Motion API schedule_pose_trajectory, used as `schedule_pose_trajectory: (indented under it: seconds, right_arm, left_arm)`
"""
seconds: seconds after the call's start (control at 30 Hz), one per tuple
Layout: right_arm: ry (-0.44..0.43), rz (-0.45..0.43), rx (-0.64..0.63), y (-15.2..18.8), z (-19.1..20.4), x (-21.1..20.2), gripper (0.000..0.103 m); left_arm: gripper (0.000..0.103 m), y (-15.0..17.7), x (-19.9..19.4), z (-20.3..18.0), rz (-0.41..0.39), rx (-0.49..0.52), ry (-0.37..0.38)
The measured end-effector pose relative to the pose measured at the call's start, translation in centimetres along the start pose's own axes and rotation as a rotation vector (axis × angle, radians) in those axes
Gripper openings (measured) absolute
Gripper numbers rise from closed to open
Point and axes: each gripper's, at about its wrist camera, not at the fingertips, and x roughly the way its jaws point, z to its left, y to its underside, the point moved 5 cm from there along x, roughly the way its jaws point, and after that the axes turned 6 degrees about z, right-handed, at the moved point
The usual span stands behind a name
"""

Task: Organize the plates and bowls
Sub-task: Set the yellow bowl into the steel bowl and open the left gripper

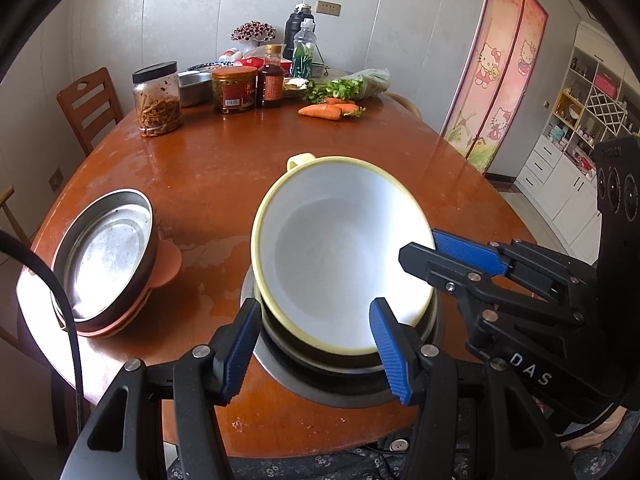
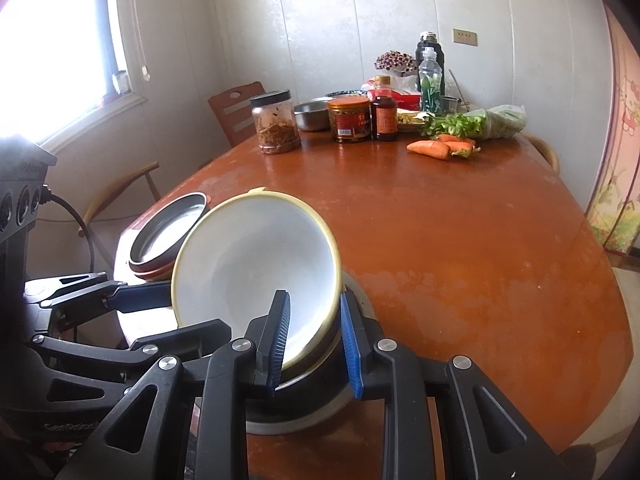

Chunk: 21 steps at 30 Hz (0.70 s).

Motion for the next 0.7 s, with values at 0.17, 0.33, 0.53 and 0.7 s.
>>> schedule_pose_trajectory:
  seconds: [0.17,0.33,0.53,0.7]
  right_arm:
    - [-0.002,0.0,0.002,0.0,0.1,0.0,0.029]
    - [0.001,0.0,0.0,0.1,0.3,0.0,0.031]
    - [-0.007,-0.008,0.003,0.1,0.7,-0.4,0.037]
    - [-0.011,-0.026,0.007,0.1,0.9,-1.3,0.047]
  left_arm:
    - [0.056,0.4,0.0,0.4,0.002,-0.007,-0.005]
    - [0.056,0.7,-0.3,0.7,-0.006,-0.015,-0.014]
    - [0.056,1.0,-1.2,1.2,-0.025,-0.024,-0.015]
    - [0.057,1.1,-2.3,1.9,-0.044,-0.041,-0.021]
